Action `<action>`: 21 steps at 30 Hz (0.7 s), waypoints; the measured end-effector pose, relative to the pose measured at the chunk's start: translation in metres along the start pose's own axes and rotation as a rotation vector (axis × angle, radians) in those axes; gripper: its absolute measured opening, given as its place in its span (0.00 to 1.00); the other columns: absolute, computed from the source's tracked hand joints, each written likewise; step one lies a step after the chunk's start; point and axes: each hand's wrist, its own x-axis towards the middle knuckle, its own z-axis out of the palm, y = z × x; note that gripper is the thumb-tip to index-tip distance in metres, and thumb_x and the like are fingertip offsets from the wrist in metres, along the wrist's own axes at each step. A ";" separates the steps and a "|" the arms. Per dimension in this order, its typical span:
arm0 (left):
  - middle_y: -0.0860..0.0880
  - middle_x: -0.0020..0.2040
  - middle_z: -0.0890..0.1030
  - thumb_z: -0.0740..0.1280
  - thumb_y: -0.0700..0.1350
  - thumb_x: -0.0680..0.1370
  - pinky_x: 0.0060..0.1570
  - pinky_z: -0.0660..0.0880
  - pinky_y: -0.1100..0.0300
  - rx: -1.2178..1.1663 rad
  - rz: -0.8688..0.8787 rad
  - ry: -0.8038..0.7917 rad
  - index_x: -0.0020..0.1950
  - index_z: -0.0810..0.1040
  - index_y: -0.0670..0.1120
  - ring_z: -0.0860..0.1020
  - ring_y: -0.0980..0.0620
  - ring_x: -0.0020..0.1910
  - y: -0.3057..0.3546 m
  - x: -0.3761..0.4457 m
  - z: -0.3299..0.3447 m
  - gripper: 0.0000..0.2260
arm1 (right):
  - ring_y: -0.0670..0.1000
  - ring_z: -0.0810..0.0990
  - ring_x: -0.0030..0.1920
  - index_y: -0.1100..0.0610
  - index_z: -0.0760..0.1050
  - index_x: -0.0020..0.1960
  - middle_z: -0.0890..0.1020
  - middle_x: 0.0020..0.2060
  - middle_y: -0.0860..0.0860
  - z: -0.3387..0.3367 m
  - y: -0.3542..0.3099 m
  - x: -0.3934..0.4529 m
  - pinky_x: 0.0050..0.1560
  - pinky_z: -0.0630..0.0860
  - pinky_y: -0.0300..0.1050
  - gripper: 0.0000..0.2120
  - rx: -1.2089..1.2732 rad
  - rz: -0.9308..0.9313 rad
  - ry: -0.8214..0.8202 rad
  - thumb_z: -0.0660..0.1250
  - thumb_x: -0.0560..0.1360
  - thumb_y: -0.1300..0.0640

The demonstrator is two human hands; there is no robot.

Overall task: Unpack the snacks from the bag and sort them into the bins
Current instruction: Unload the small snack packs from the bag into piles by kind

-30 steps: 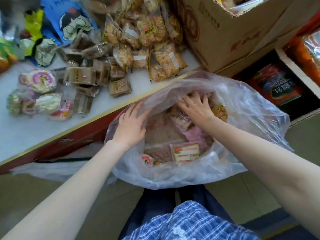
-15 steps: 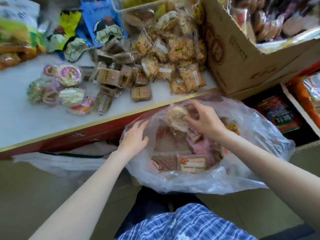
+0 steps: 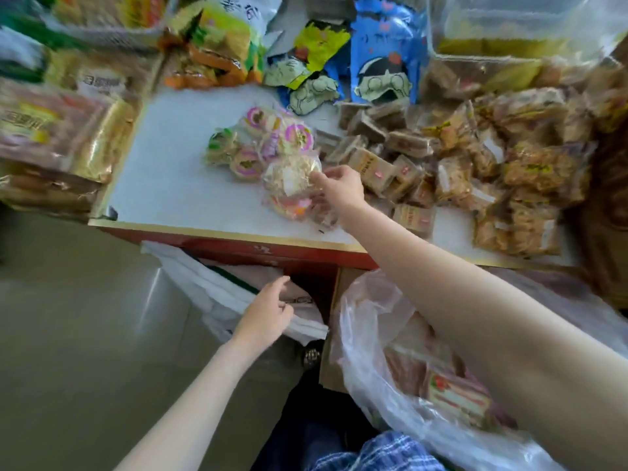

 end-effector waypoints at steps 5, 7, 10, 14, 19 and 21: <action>0.50 0.69 0.69 0.61 0.40 0.79 0.56 0.74 0.58 0.020 0.003 0.024 0.74 0.60 0.49 0.73 0.56 0.54 -0.006 0.008 -0.012 0.24 | 0.54 0.80 0.48 0.66 0.69 0.65 0.77 0.54 0.59 0.040 -0.015 0.022 0.57 0.78 0.50 0.19 0.041 0.054 -0.136 0.65 0.75 0.65; 0.50 0.69 0.69 0.60 0.40 0.80 0.56 0.73 0.59 0.024 0.031 0.005 0.75 0.59 0.49 0.73 0.57 0.54 -0.001 0.010 -0.012 0.24 | 0.54 0.80 0.45 0.65 0.70 0.64 0.77 0.53 0.59 0.026 -0.009 0.013 0.53 0.79 0.47 0.17 -0.009 0.038 -0.145 0.61 0.76 0.66; 0.51 0.69 0.69 0.58 0.39 0.80 0.54 0.72 0.59 0.024 0.044 -0.023 0.75 0.59 0.49 0.74 0.56 0.53 0.014 0.014 -0.011 0.24 | 0.53 0.80 0.43 0.65 0.72 0.59 0.77 0.50 0.58 -0.018 0.007 -0.009 0.48 0.80 0.45 0.11 -0.051 0.015 -0.133 0.59 0.77 0.66; 0.49 0.68 0.69 0.59 0.39 0.79 0.55 0.68 0.62 0.071 0.148 -0.011 0.74 0.62 0.50 0.72 0.55 0.59 0.038 0.018 0.002 0.23 | 0.50 0.79 0.38 0.63 0.73 0.54 0.79 0.44 0.57 -0.109 0.035 -0.053 0.39 0.79 0.38 0.07 -0.043 0.014 -0.075 0.59 0.78 0.67; 0.49 0.73 0.62 0.61 0.45 0.79 0.69 0.61 0.53 0.192 0.288 -0.153 0.74 0.62 0.53 0.62 0.47 0.71 0.066 0.018 0.042 0.23 | 0.47 0.80 0.35 0.62 0.74 0.52 0.80 0.42 0.56 -0.215 0.103 -0.120 0.37 0.77 0.36 0.06 -0.164 0.052 -0.001 0.62 0.77 0.67; 0.48 0.75 0.57 0.62 0.47 0.79 0.70 0.58 0.51 0.278 0.301 -0.229 0.74 0.60 0.55 0.58 0.43 0.73 0.073 0.014 0.059 0.24 | 0.53 0.82 0.43 0.58 0.76 0.50 0.82 0.46 0.58 -0.238 0.142 -0.136 0.46 0.77 0.43 0.06 -0.383 0.085 -0.048 0.66 0.75 0.66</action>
